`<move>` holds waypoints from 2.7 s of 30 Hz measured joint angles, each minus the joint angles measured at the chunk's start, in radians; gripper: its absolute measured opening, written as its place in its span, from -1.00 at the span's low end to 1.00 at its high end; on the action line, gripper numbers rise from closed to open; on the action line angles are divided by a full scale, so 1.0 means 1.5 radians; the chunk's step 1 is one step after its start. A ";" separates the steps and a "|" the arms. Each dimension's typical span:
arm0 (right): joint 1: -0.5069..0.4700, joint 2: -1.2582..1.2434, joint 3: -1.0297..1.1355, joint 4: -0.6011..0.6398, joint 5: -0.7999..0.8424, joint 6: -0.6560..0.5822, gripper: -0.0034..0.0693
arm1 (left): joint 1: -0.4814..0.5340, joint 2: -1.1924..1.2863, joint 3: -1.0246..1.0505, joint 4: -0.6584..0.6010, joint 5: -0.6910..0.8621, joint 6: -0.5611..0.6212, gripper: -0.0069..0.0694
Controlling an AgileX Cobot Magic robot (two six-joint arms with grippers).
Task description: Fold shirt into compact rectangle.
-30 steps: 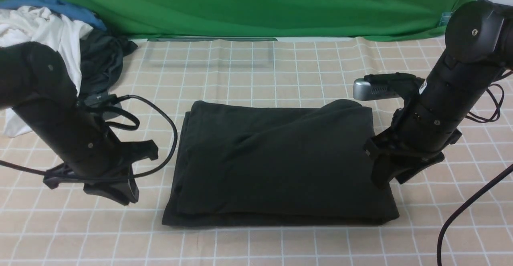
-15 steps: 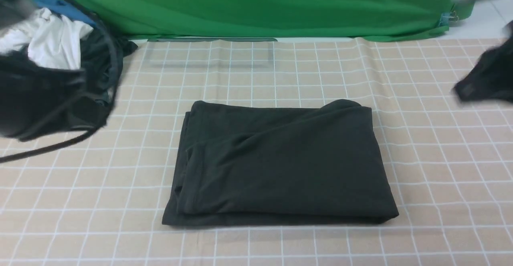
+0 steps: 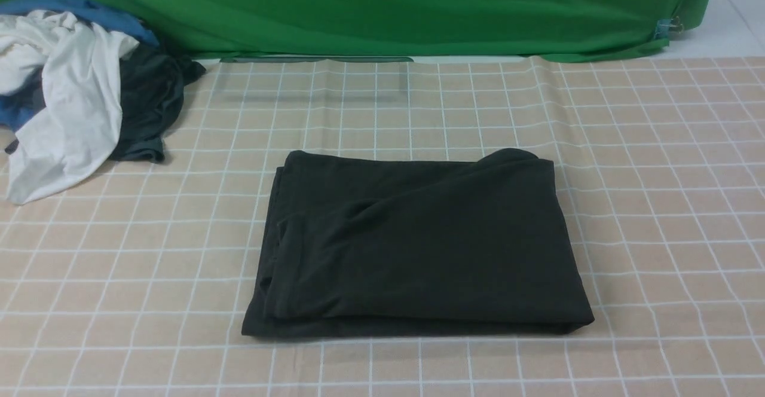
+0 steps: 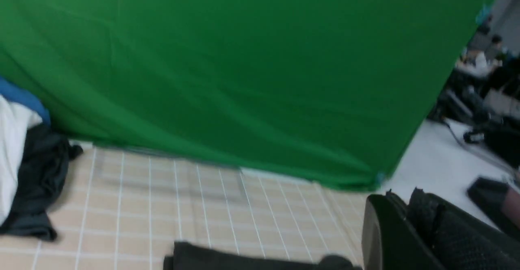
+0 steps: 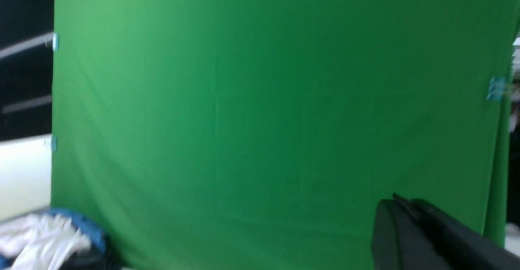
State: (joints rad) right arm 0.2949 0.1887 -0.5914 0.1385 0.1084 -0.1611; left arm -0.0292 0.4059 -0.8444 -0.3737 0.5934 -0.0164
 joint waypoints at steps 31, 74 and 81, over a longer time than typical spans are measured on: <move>0.000 -0.043 0.040 0.000 -0.094 -0.001 -0.36 | 0.000 0.037 0.061 0.037 -0.089 0.047 -0.78; 0.000 -0.043 0.040 0.000 -0.096 0.000 -0.25 | 0.000 -0.271 0.568 0.240 -0.236 -0.075 -0.78; 0.000 -0.043 0.040 0.000 -0.096 0.000 -0.25 | 0.000 -0.271 0.568 0.240 -0.236 -0.075 -0.78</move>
State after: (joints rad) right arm 0.2949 0.1246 -0.5319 0.1385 -0.0362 -0.1615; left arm -0.0292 -0.0013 0.0076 -0.0139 0.2392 -0.1286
